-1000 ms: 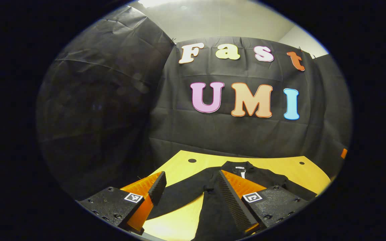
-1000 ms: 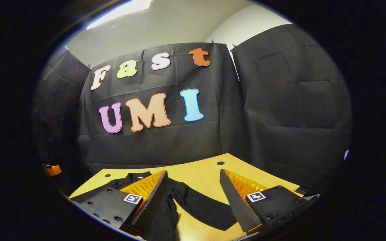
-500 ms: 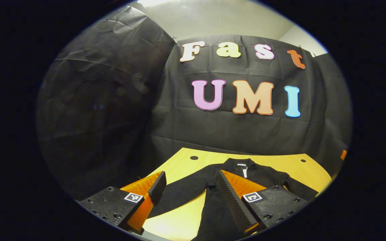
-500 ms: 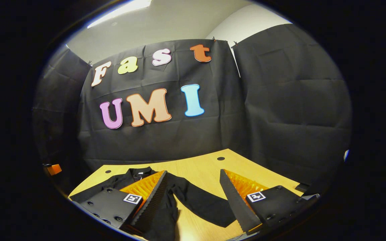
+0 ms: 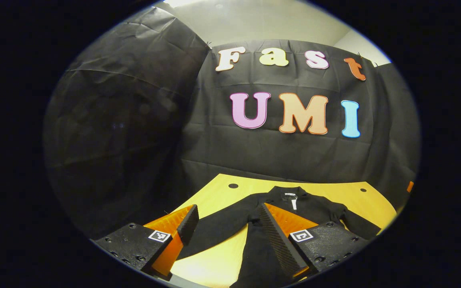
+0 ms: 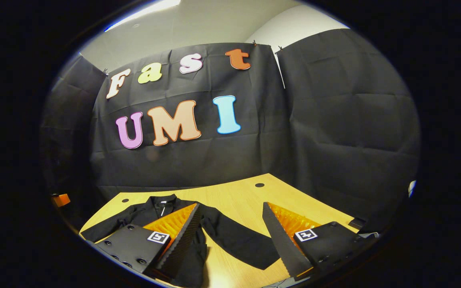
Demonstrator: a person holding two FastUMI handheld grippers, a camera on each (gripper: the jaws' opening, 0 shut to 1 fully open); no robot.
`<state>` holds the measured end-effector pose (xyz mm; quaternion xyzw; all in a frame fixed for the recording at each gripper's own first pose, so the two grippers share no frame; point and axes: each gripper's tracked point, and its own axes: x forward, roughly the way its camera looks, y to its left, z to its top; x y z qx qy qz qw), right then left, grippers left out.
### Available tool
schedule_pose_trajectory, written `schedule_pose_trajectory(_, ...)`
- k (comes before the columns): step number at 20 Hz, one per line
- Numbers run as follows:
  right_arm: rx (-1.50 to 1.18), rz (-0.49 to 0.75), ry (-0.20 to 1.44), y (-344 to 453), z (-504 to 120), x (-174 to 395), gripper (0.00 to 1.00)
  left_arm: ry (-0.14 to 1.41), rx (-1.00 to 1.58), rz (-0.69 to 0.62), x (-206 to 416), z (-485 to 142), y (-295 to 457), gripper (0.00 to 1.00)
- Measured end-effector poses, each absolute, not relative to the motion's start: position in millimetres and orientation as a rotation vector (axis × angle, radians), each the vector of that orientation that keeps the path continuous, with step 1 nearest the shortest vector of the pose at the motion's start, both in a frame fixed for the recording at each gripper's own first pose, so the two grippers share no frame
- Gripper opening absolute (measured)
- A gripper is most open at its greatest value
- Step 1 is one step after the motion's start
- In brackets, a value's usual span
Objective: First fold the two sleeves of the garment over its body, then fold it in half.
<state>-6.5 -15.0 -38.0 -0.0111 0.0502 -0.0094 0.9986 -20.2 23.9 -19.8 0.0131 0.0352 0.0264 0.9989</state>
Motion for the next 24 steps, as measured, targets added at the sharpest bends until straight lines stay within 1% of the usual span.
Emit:
schedule_pose_trajectory(1, -0.023, -0.021, 0.101, -16.2, -38.0, -6.7, 0.98, 0.066, 0.024, 0.052, -20.2, -18.7, 23.4, 0.92)
schedule_pose_trajectory(2, -0.027, -0.024, 0.101, -17.2, -38.6, -6.3, 0.94, 0.067, 0.025, 0.052, -19.8, -18.8, 23.8, 0.92)
schedule_pose_trajectory(3, -0.030, -0.025, 0.103, -18.3, -39.1, -5.6, 0.94, 0.067, 0.028, 0.053, -19.9, -20.0, 23.9, 0.92)
schedule_pose_trajectory(4, -0.033, -0.026, 0.107, -19.5, -40.5, -5.4, 0.98, 0.067, 0.032, 0.052, -19.6, -19.7, 23.5, 0.92)
schedule_pose_trajectory(7, -0.034, -0.031, 0.117, -24.6, -44.9, -2.6, 0.98, 0.068, 0.045, 0.058, -19.3, -20.2, 23.9, 0.92)
schedule_pose_trajectory(8, -0.035, -0.036, 0.121, -27.7, -46.8, -0.8, 0.94, 0.069, 0.045, 0.062, -19.2, -19.8, 24.2, 0.92)
schedule_pose_trajectory(9, -0.036, -0.039, 0.125, -30.0, -48.8, 1.2, 0.98, 0.070, 0.045, 0.068, -19.2, -20.1, 24.9, 0.92)
schedule_pose_trajectory(14, -0.045, -0.073, 0.153, -51.8, -62.3, 17.7, 0.96, 0.084, 0.044, 0.092, -19.2, -21.7, 27.7, 0.92)
schedule_pose_trajectory(17, -0.038, -0.089, 0.191, -64.8, -79.8, 30.2, 0.94, 0.090, 0.054, 0.109, -18.2, -23.6, 30.5, 0.92)
schedule_pose_trajectory(19, -0.039, -0.096, 0.229, -73.4, -95.5, 38.8, 0.98, 0.094, 0.055, 0.120, -17.5, -24.4, 32.3, 0.92)
schedule_pose_trajectory(24, -0.044, -0.115, 0.314, -92.1, -138.3, 59.7, 0.98, 0.109, 0.058, 0.149, -17.9, -27.7, 36.1, 0.92)
